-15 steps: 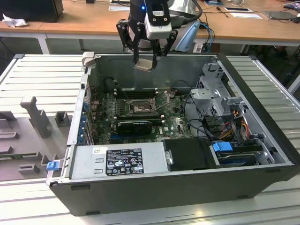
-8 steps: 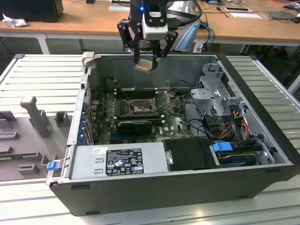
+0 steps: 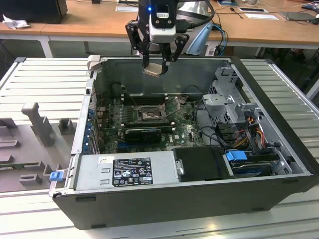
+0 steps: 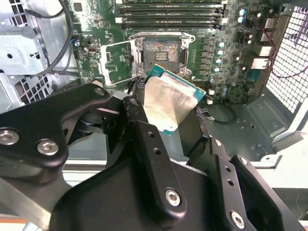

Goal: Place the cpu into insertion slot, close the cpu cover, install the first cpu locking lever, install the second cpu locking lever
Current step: 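Place the cpu into insertion slot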

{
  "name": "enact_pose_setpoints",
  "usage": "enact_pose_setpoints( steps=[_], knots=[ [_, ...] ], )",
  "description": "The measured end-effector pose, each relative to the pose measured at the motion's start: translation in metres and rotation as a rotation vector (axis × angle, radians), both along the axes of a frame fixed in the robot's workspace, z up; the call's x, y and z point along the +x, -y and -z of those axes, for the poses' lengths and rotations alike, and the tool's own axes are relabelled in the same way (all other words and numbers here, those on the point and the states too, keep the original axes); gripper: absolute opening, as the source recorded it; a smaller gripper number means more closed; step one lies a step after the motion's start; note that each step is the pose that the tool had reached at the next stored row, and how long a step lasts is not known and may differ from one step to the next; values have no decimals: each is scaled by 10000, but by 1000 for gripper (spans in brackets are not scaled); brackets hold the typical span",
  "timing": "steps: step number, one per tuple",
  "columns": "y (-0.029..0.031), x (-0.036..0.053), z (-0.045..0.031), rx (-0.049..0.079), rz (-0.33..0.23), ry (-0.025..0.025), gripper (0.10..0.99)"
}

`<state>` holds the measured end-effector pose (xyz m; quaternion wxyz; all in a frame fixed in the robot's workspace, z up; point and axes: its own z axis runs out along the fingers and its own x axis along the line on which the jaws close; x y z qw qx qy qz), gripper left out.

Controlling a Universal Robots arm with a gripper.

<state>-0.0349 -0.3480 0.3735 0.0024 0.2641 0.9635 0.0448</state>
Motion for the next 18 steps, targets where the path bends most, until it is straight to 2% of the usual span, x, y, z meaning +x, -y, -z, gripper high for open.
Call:
enact_pose_setpoints(
  steps=[18],
  knots=[
    [0,0,1,0,940,1,525]
  ],
)
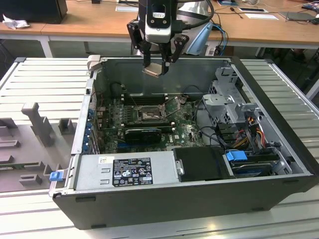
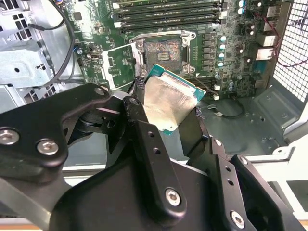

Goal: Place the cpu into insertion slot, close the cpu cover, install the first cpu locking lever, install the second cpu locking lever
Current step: 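Place the cpu into insertion slot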

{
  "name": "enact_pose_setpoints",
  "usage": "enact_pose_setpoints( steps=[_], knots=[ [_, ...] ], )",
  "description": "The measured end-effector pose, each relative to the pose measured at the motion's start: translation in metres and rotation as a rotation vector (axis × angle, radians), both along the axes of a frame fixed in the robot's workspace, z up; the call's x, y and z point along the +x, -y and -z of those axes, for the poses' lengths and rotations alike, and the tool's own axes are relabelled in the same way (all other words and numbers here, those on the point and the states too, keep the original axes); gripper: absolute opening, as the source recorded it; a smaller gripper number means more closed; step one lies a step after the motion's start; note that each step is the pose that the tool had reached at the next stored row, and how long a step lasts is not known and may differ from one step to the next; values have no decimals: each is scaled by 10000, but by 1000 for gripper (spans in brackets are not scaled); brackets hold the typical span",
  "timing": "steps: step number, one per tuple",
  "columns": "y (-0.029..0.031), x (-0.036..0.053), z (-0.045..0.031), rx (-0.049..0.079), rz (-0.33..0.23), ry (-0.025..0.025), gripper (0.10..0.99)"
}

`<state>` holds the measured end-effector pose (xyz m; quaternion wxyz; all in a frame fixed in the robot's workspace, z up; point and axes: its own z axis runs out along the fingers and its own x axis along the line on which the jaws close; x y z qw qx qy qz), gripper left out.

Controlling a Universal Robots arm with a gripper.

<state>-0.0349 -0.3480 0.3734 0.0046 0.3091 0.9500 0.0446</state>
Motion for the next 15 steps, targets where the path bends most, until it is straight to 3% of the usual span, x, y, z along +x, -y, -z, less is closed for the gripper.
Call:
enact_pose_setpoints(
  steps=[15],
  knots=[
    [0,0,0,0,831,-1,525]
  ],
)
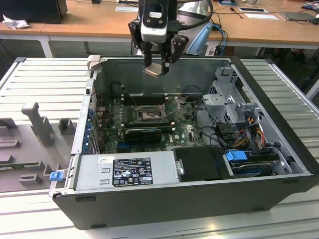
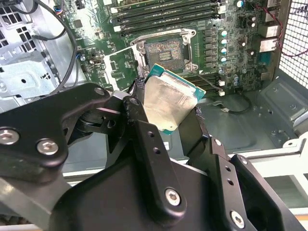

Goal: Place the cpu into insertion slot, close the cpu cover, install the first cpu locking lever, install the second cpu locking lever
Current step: 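Place the cpu into insertion slot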

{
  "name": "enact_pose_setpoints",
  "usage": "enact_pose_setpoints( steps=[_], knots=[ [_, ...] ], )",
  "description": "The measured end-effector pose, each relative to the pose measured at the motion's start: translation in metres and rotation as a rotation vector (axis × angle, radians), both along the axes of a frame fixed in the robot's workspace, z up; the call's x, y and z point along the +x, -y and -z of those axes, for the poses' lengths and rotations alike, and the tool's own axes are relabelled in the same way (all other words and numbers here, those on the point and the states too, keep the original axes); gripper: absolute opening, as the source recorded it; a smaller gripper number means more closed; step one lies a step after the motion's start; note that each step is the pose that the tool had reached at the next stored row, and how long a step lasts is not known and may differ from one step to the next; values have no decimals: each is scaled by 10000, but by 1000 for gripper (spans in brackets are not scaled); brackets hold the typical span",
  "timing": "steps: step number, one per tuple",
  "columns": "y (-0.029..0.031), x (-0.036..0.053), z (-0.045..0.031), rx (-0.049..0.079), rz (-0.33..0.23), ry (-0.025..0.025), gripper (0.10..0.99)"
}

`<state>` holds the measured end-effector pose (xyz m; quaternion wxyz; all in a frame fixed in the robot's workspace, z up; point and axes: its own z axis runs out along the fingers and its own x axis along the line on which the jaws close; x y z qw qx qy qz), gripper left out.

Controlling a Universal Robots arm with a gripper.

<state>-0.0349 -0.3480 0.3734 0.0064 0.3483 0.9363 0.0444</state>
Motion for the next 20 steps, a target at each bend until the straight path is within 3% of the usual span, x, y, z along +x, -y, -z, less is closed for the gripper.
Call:
enact_pose_setpoints(
  steps=[20],
  knots=[
    [0,0,0,0,654,0,525]
  ],
)
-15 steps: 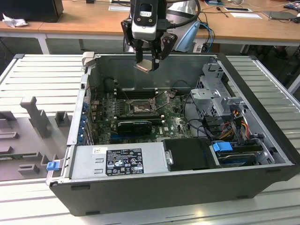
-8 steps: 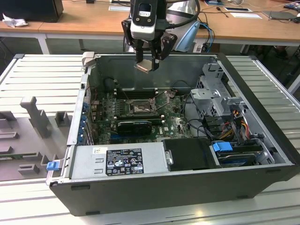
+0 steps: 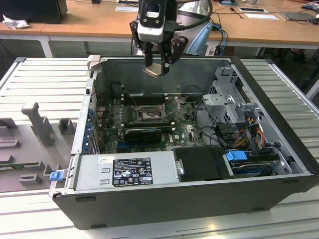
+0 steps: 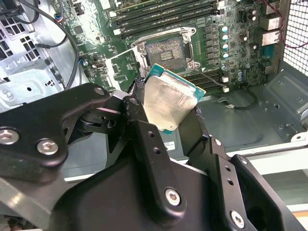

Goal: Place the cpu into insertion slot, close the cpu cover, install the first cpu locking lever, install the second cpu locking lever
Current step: 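Place the cpu into insertion slot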

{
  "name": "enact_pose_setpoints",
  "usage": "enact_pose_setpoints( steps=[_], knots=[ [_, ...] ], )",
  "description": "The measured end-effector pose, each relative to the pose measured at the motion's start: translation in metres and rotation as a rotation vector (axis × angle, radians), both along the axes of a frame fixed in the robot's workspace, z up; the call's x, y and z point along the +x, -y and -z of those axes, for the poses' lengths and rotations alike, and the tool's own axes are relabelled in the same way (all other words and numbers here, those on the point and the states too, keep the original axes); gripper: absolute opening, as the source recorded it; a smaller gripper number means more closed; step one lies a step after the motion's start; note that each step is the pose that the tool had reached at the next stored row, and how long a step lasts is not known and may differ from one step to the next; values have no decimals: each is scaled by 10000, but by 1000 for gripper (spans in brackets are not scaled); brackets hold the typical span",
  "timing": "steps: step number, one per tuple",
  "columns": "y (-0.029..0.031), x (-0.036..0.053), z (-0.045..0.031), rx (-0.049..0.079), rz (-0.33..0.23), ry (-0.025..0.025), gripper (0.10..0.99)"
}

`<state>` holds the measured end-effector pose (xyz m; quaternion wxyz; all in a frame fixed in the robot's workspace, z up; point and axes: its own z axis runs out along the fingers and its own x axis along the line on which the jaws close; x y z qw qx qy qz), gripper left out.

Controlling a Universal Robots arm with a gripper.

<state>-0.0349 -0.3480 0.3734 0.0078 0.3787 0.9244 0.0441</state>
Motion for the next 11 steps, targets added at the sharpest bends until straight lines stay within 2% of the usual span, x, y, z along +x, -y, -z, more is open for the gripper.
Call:
enact_pose_setpoints(
  steps=[11],
  knots=[
    [0,0,1,0,412,0,525]
  ],
)
